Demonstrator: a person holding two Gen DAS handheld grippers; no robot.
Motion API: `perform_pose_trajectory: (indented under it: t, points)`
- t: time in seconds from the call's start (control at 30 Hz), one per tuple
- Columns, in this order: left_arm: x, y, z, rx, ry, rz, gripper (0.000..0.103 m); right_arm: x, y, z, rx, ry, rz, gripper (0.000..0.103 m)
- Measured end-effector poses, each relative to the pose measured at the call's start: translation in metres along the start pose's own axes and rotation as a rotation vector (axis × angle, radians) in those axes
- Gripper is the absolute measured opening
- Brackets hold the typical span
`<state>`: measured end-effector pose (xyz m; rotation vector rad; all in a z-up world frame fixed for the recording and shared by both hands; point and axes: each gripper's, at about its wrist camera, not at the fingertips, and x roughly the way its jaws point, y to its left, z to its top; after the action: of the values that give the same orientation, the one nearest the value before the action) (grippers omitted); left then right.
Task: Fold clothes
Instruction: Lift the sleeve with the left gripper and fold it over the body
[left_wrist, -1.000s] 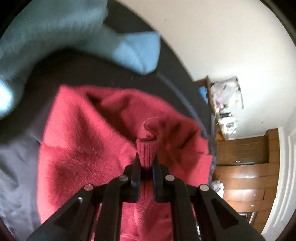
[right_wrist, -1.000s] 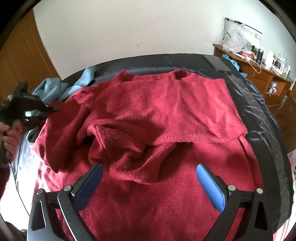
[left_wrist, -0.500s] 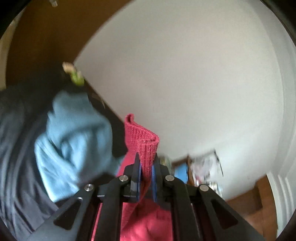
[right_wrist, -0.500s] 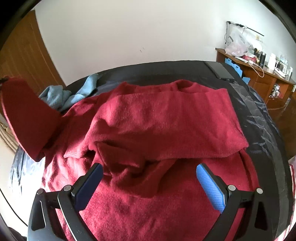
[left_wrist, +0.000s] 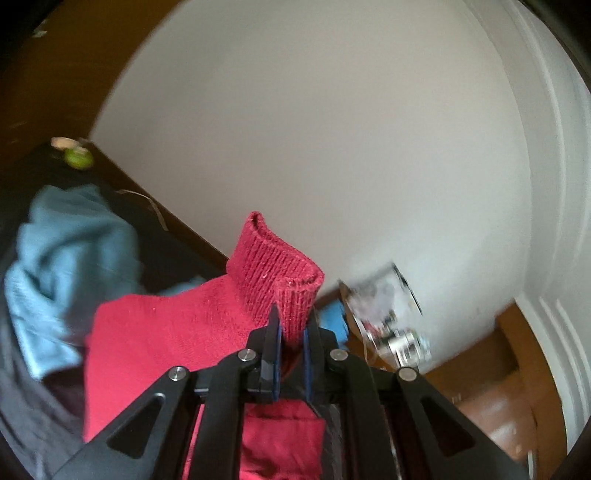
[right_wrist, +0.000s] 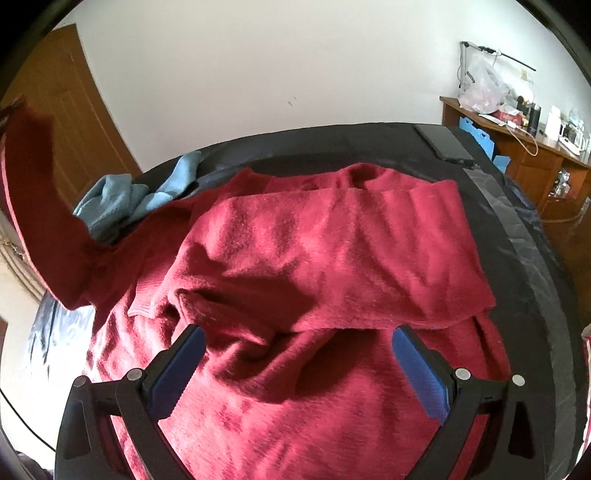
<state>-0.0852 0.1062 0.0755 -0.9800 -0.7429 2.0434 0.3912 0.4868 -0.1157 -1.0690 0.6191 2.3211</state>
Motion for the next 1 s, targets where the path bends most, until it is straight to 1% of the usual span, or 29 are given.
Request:
perform_pose_trajectory:
  t: [0.1,0.17,0.3,0.4,0.5,0.57,0.67,0.77,0.87,0.9,0.93,0.97,1.0]
  points:
    - [0.046,-0.040,-0.026,0.066,0.090,-0.033,0.010,-0.006,-0.018,-0.006,0.025,0.001,-0.006,0.102]
    - [0.072,-0.060,-0.044,0.094,0.144,-0.045,0.010,-0.011,-0.033,-0.011,0.053,0.002,-0.013,0.102]
    - [0.128,-0.100,-0.093,0.138,0.266,-0.063,0.010,-0.021,-0.067,-0.021,0.104,0.002,-0.036,0.102]
    - [0.160,-0.121,-0.129,0.189,0.331,-0.047,0.010,-0.029,-0.092,-0.029,0.142,0.002,-0.054,0.102]
    - [0.190,-0.136,-0.170,0.238,0.404,-0.007,0.010,-0.034,-0.116,-0.036,0.179,0.010,-0.073,0.102]
    - [0.209,-0.137,-0.195,0.275,0.441,0.034,0.010,-0.036,-0.129,-0.040,0.197,0.016,-0.082,0.102]
    - [0.233,-0.134,-0.229,0.324,0.491,0.094,0.010,-0.034,-0.137,-0.040,0.197,0.023,-0.090,0.102]
    - [0.254,-0.126,-0.261,0.349,0.552,0.129,0.010,-0.033,-0.144,-0.040,0.197,0.031,-0.099,0.102]
    - [0.274,-0.120,-0.289,0.408,0.615,0.168,0.011,-0.031,-0.152,-0.039,0.197,0.038,-0.108,0.102]
    - [0.280,-0.119,-0.298,0.434,0.638,0.201,0.012,-0.031,-0.155,-0.039,0.196,0.041,-0.111,0.102]
    - [0.282,-0.118,-0.306,0.451,0.659,0.227,0.019,-0.030,-0.157,-0.039,0.196,0.043,-0.113,0.102]
    - [0.282,-0.117,-0.312,0.459,0.682,0.237,0.023,-0.030,-0.160,-0.039,0.196,0.046,-0.116,0.102]
    - [0.280,-0.115,-0.318,0.461,0.700,0.237,0.033,-0.029,-0.162,-0.039,0.196,0.048,-0.119,0.102]
